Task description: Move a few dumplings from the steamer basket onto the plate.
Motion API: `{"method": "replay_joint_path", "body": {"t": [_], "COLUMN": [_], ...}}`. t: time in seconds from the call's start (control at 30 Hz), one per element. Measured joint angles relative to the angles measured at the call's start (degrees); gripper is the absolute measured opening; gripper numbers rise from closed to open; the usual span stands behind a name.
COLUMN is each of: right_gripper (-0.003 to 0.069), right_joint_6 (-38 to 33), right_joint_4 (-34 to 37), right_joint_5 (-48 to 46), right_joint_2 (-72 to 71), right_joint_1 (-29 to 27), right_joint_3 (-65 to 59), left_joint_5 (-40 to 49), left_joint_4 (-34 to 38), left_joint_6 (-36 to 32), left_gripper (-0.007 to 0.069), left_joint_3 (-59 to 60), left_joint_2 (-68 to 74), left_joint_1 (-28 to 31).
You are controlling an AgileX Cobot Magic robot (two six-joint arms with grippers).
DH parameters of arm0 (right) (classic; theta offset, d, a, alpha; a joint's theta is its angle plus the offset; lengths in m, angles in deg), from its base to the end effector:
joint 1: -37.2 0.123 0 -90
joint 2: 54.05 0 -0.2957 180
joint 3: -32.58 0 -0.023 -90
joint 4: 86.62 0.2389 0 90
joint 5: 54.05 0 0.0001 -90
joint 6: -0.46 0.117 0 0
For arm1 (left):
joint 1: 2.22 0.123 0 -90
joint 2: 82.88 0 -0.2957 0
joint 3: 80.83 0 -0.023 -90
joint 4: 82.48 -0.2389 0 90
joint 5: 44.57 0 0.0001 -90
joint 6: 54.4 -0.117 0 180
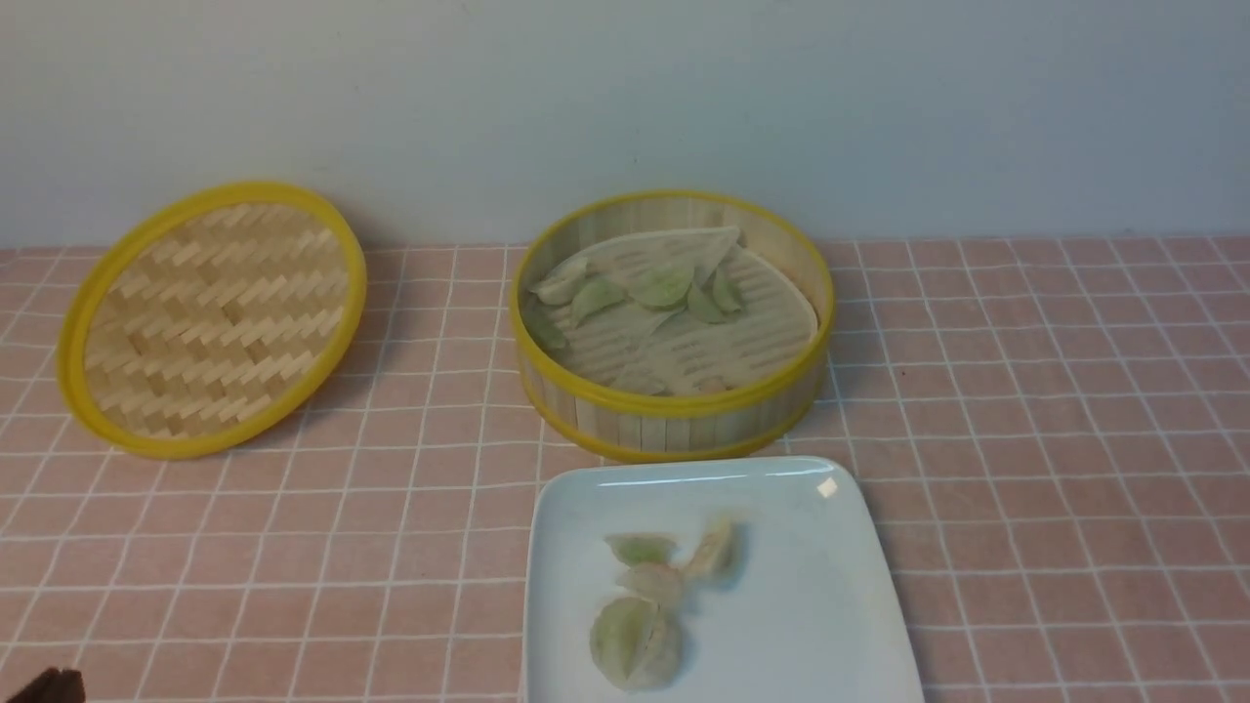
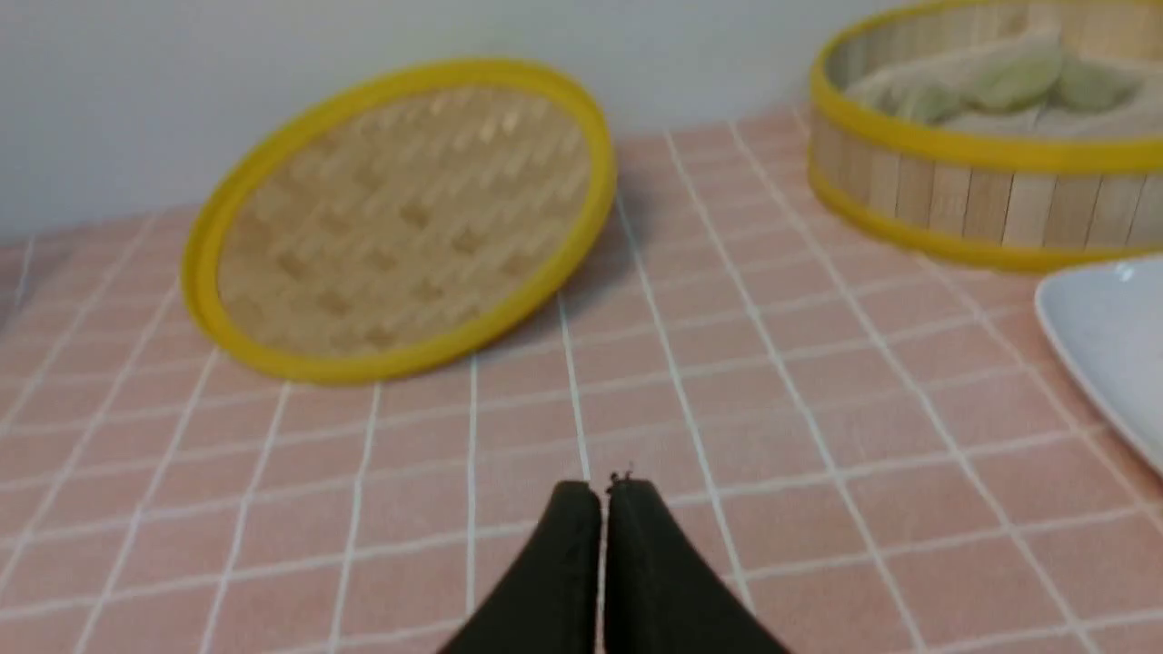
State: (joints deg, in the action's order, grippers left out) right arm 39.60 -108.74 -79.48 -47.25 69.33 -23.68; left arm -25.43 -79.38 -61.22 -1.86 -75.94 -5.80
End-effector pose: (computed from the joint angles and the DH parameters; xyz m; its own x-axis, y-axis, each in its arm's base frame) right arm 0.0306 -0.0032 0.2930 -0.0820 0.3276 -0.9413 -0.3822 0.8619 0.3332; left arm 0.0558 -0.0056 0.1683 -0.2527 0.0838 -0.9639 0.0969 0.9934 0.0610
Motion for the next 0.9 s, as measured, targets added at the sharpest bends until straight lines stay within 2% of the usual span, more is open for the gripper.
{"method": "replay_joint_path", "body": {"t": [0.07, 0.9], "right_gripper": [-0.0014, -0.0014], "right_joint_6": [0.0, 0.0], "right_joint_4": [0.0, -0.14], "right_joint_5": [0.0, 0.0], "right_joint_2": [0.0, 0.0], "right_joint_1": [0.0, 0.0], "right_joint_3": [0.0, 0.0], "left_joint_5": [2.11, 2.43], "left_joint_4": [0.39, 0.63], "left_joint_6": [0.0, 0.08], "left_gripper": [-0.0006, -0.0006], "left_joint_3": [0.21, 0.21], "left_joint_2": [0.0, 0.0], "left_joint_1": [0.0, 0.0]}}
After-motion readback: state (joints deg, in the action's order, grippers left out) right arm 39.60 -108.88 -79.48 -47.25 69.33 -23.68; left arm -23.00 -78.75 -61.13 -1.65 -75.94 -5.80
